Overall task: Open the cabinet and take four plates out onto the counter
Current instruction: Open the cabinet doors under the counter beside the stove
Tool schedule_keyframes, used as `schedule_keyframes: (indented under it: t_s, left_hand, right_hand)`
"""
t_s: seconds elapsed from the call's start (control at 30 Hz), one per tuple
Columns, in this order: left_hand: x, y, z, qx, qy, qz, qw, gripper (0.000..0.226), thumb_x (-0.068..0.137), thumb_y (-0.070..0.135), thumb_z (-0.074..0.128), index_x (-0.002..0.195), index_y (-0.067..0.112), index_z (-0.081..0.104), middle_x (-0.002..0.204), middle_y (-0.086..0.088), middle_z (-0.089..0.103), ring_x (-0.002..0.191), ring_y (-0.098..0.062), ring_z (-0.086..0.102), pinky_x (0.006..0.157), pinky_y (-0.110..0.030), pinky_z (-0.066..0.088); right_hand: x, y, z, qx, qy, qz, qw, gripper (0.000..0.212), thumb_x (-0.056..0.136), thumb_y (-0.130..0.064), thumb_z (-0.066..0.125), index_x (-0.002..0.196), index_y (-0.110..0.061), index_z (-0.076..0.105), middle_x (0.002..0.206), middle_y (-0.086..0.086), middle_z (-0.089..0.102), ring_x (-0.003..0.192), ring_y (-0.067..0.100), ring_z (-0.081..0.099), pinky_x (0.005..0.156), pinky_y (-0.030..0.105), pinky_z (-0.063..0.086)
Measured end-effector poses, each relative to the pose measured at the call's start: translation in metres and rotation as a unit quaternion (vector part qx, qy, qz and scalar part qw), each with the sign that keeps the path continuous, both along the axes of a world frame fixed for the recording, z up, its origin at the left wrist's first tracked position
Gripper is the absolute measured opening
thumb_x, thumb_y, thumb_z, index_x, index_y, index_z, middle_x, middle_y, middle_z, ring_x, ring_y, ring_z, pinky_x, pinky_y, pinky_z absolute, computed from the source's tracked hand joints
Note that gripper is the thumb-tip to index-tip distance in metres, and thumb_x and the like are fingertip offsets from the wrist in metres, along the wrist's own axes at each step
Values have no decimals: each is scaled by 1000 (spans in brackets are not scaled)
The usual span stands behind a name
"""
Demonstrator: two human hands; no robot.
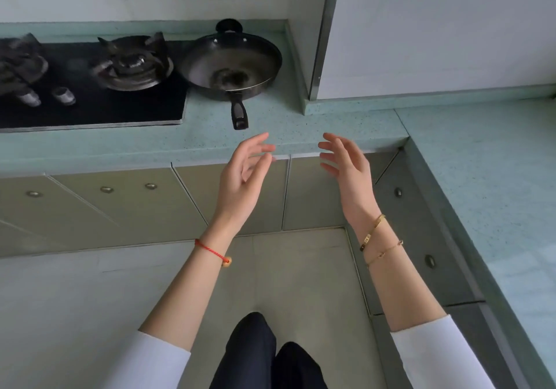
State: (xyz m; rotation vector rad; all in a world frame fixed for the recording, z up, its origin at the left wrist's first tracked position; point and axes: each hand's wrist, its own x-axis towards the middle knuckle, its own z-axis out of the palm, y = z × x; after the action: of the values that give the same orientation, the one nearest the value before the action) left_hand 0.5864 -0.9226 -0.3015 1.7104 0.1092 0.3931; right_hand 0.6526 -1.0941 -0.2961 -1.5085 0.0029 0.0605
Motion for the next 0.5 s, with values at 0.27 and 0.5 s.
schedule_keyframes:
  t_s: [0.27,0.5]
  left_hand:
    - [62,7,-159,33,33,-14,999,34,99,16,56,132,15,56,119,-5,69,94,-14,69,94,-29,52]
    - [139,14,-241,30,26,-8,999,40,99,24,56,138,18,50,126,-1,64,102,-17,69,99,-40,52]
  right_hand:
    - [47,20,-148,5,-41,21,999,28,99,-29,46,116,-18,65,104,-6,69,98,11,63,92,29,52]
    - [96,47,-246,-7,-105,39,994,28,101,-22,44,120,-15,62,106,-5,67,99,11,61,94,33,50]
